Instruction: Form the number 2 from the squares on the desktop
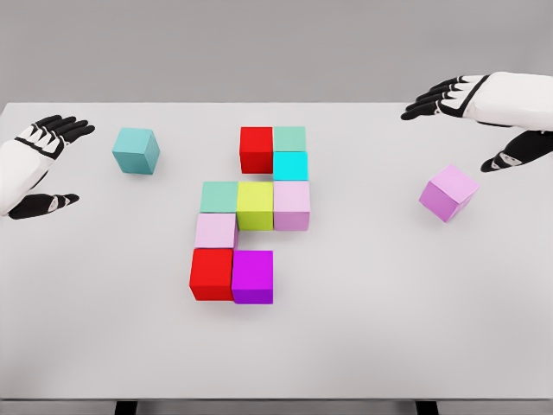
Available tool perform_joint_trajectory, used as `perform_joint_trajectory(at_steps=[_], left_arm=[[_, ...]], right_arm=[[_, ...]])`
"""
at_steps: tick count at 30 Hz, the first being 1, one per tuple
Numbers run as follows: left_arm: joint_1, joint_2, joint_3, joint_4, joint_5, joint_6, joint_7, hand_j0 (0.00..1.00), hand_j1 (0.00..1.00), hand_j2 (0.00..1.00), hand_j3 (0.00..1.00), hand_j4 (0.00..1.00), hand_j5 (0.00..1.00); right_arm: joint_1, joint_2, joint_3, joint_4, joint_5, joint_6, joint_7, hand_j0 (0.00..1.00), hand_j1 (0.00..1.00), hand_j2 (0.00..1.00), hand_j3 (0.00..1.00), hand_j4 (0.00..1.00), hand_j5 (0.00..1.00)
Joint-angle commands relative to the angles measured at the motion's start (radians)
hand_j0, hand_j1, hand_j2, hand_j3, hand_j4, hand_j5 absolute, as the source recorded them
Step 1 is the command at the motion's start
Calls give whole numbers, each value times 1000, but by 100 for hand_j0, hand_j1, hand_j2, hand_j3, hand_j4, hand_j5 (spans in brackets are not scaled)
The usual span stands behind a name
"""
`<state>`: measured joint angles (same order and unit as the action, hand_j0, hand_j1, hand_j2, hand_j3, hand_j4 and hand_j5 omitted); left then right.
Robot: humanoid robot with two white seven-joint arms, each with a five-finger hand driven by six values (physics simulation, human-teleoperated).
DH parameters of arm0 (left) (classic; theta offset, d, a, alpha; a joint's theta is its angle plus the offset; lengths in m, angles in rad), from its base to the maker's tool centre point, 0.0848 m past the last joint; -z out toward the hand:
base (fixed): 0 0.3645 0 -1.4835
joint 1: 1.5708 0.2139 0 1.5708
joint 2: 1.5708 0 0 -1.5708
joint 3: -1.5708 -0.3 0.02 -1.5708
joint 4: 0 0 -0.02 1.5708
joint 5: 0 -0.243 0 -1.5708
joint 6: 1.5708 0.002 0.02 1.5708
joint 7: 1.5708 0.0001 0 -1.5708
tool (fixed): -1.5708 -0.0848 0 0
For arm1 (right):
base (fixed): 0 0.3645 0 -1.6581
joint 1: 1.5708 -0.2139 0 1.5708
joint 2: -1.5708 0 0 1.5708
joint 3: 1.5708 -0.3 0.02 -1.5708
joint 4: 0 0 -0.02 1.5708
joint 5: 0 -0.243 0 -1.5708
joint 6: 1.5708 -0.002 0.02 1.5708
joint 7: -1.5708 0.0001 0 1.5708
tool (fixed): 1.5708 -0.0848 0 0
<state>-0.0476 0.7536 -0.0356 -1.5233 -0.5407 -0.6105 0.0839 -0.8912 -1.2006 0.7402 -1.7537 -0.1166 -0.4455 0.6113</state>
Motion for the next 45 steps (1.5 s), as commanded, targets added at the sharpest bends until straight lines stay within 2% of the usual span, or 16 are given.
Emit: perform_joint_trajectory(at_steps=[1, 5, 10, 13, 15, 16, 17, 18, 20, 22, 26, 30, 34, 36, 42, 45], left_arm=[[0, 1, 0, 0, 7, 0, 0, 100, 100, 100, 100, 100, 100], [0, 0, 0, -1, 5, 0, 0, 100, 100, 100, 100, 100, 100], [-3, 1, 28, 5, 7, 0, -1, 100, 100, 100, 100, 100, 100], [-9, 6, 51, 3, 10, 0, -41, 100, 100, 100, 100, 100, 100], [-9, 6, 85, 2, 11, 0, -82, 100, 100, 100, 100, 100, 100], [-9, 7, 98, 3, 12, 0, -105, 100, 100, 100, 100, 100, 100], [-9, 9, 99, 3, 21, 0, -139, 100, 100, 100, 100, 100, 100], [-14, 9, 100, -1, 33, 0, -188, 100, 100, 100, 100, 100, 100], [-21, 27, 102, -9, 188, 0, -426, 100, 100, 100, 100, 100, 100], [-23, 61, 103, -26, 335, 0, -674, 100, 100, 100, 100, 100, 100], [-110, 52, 100, -110, 398, 0, -695, 100, 100, 100, 100, 100, 100], [-232, -25, 83, -143, 348, 481, -695, 100, 100, 100, 100, 100, 100], [-278, -198, 59, -144, 45, 896, -695, 100, 100, 100, 100, 100, 100], [-288, -204, -35, -143, -18, 959, -695, 100, 100, 100, 100, 100, 100], [-406, -126, -227, -137, -24, 956, -695, 100, 100, 100, 100, 100, 100], [-452, -66, -355, -136, -22, 951, -695, 100, 100, 100, 100, 100, 100]], right_arm=[[0, -5, -1, -1, -6, -30, 0, 100, 100, 100, 100, 100, 100], [0, -16, -2, 0, -11, -121, 0, 100, 100, 100, 100, 100, 100], [-3, -22, -2, 0, -9, -136, 0, 100, 100, 100, 100, 100, 100], [6, -103, 10, 0, -9, -165, 0, 100, 100, 100, 100, 100, 100], [28, -90, 7, 0, 31, -162, 0, 100, 100, 100, 100, 100, 100], [28, -73, 1, 3, 118, -78, 0, 100, 100, 100, 100, 100, 100], [28, -53, 1, 8, 219, 19, 0, 100, 100, 100, 100, 100, 100], [26, -25, 1, 26, 267, 47, 0, 100, 100, 100, 100, 100, 100], [26, 84, 1, 206, 287, 44, 0, 100, 100, 100, 100, 100, 100], [26, 131, 7, 318, 288, 5, 0, 100, 100, 100, 100, 100, 100], [20, 154, 7, 382, 377, -21, 0, 100, 100, 100, 100, 100, 100], [23, 173, 10, 390, 382, -96, 0, 100, 100, 100, 100, 100, 100], [25, 203, 25, 390, 385, -139, 0, 100, 100, 100, 100, 100, 100], [25, 220, 45, 390, 400, -140, 0, 100, 100, 100, 100, 100, 100], [25, 236, 73, 398, 414, -142, 0, 100, 100, 100, 100, 100, 100], [23, 253, 130, 451, 414, -142, 0, 100, 100, 100, 100, 100, 100]])
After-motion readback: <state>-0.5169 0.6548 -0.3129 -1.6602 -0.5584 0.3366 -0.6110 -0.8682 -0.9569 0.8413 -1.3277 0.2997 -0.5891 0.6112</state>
